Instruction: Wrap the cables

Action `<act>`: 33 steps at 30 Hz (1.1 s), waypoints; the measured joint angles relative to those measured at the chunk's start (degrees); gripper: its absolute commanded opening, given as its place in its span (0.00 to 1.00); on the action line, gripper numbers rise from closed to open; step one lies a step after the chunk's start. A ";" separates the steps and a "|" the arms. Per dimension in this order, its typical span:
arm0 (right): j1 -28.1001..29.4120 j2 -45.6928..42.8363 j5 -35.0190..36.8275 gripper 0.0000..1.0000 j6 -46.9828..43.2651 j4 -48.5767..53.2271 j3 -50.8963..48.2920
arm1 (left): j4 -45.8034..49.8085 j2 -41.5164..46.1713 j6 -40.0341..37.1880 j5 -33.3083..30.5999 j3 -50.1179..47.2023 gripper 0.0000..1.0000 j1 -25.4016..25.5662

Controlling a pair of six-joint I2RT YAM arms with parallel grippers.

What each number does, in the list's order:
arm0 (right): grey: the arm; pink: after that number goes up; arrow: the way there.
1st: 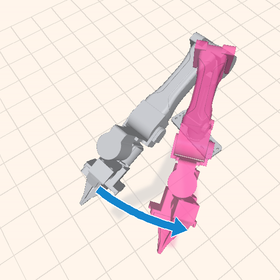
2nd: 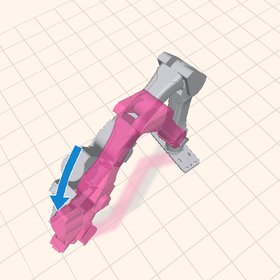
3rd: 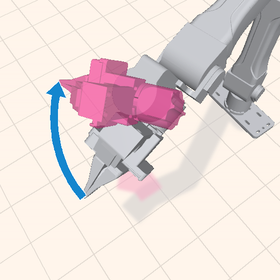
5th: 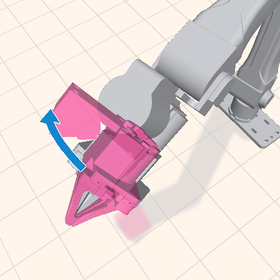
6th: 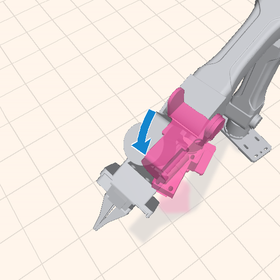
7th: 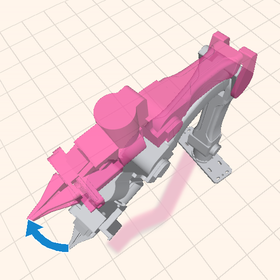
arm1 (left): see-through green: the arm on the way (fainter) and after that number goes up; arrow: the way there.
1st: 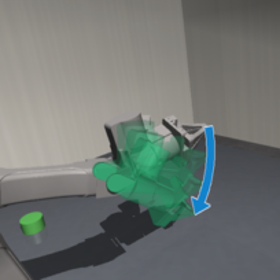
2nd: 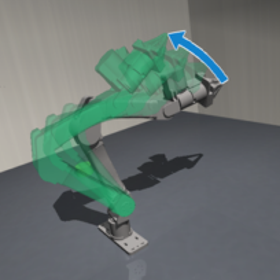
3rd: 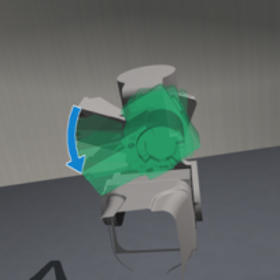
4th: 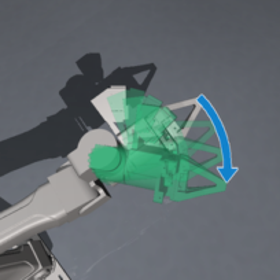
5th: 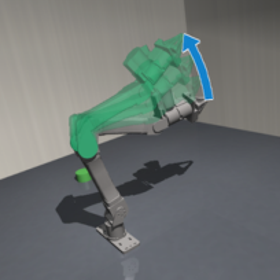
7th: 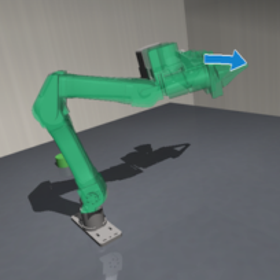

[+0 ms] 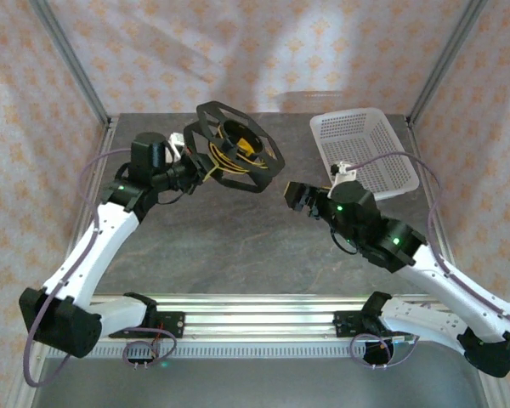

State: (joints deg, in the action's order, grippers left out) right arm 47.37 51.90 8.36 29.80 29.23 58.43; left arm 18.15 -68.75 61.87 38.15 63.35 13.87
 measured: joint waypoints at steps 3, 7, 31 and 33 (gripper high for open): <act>-1.01 1.99 0.70 1.00 0.70 3.69 0.00 | -7.82 -3.76 3.06 -0.04 -4.74 0.00 0.00; -1.20 5.68 0.68 1.00 1.29 7.13 0.02 | -19.87 -11.56 7.39 0.66 -8.39 0.00 0.02; -3.45 14.03 0.66 1.00 2.58 8.55 -1.86 | -32.13 -22.73 3.34 -0.17 -17.92 0.20 0.02; -3.45 14.38 0.63 1.00 2.58 8.55 -1.86 | -28.37 -22.32 1.49 -1.03 -17.92 0.26 0.00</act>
State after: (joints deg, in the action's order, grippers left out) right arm 43.92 66.28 8.99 32.38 37.78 56.58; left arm -10.22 -91.07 63.35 37.12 45.43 13.87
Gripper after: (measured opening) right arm 0.997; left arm 0.205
